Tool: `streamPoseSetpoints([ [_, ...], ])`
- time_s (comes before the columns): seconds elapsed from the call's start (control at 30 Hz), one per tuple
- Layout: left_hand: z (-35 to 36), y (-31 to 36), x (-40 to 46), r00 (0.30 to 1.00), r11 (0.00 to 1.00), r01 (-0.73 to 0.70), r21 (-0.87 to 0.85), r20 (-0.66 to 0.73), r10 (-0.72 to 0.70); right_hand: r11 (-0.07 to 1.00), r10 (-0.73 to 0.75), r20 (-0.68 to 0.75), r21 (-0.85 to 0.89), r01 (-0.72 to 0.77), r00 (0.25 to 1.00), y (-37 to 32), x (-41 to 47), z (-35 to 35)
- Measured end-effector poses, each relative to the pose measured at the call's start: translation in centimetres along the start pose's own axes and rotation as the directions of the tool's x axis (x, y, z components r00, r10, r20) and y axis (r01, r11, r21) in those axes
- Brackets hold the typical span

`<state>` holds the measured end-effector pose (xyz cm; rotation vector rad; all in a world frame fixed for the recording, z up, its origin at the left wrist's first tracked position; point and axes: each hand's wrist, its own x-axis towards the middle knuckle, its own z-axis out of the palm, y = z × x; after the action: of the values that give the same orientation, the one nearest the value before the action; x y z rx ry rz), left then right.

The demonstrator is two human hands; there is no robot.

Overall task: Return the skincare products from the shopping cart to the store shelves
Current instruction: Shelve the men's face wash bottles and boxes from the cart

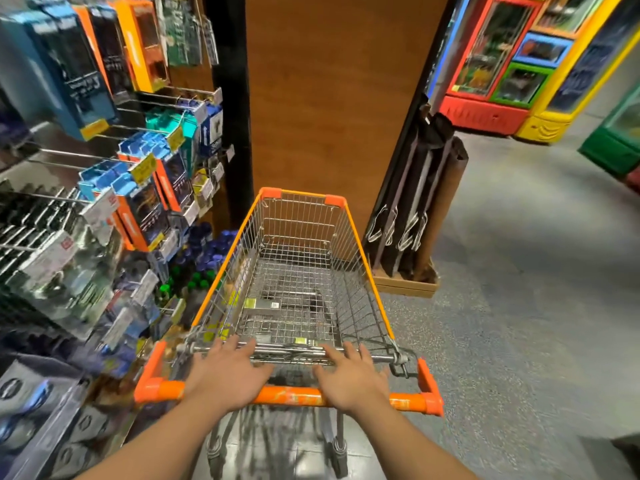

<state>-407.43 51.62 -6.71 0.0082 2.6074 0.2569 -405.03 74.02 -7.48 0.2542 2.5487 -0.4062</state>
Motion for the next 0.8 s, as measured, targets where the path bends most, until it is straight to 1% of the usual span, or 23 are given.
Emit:
streamPoseSetpoints([
  [0.17,-1.4,-0.1,2.2,0.999,1.0,0.001,0.03,0.036,-0.002,1.0,0.023,-0.027,-0.002,-0.024,0.999,-1.1,2.1,-1.1],
  [0.37,-2.0,-0.6,4.3,0.997,0.999,-0.031,0.043,0.069,0.028,0.999,0.049,-0.061,0.01,-0.049,0.997,-2.1,4.3,-1.8],
  [0.43,-2.1,-0.5,4.7,0.996,0.998,-0.039,0.049,0.084,0.035,0.999,0.048,-0.094,-0.008,-0.049,0.994,-2.1,5.2,-1.9],
  [0.53,-2.1,-0.4,5.7,0.997,0.993,-0.07,0.09,0.043,0.066,0.998,0.033,-0.173,-0.041,-0.04,0.984,-2.0,7.3,-2.3],
  [0.57,-2.1,-0.4,6.2,0.997,0.992,-0.075,0.102,0.023,0.073,0.999,0.036,-0.191,-0.017,-0.04,0.981,-1.9,8.1,-2.4],
  [0.63,-2.7,-0.3,7.5,0.997,0.995,-0.074,0.07,0.011,0.073,0.994,0.043,-0.221,0.104,-0.02,0.974,-1.5,9.8,-2.5],
  [0.7,-3.8,0.0,8.9,0.997,0.999,-0.035,-0.013,0.063,0.035,0.982,0.057,-0.226,0.188,-0.014,0.972,-1.0,11.3,-2.5],
  [0.73,-4.1,0.1,9.8,0.995,0.999,0.0,-0.055,0.096,0.006,0.983,0.06,-0.213,0.183,-0.021,0.975,-0.8,11.9,-2.7],
  [0.8,-4.0,0.0,11.5,0.991,0.991,0.081,-0.108,0.116,-0.068,0.992,0.063,-0.156,0.117,-0.045,0.986,-0.7,13.4,-2.8],
])
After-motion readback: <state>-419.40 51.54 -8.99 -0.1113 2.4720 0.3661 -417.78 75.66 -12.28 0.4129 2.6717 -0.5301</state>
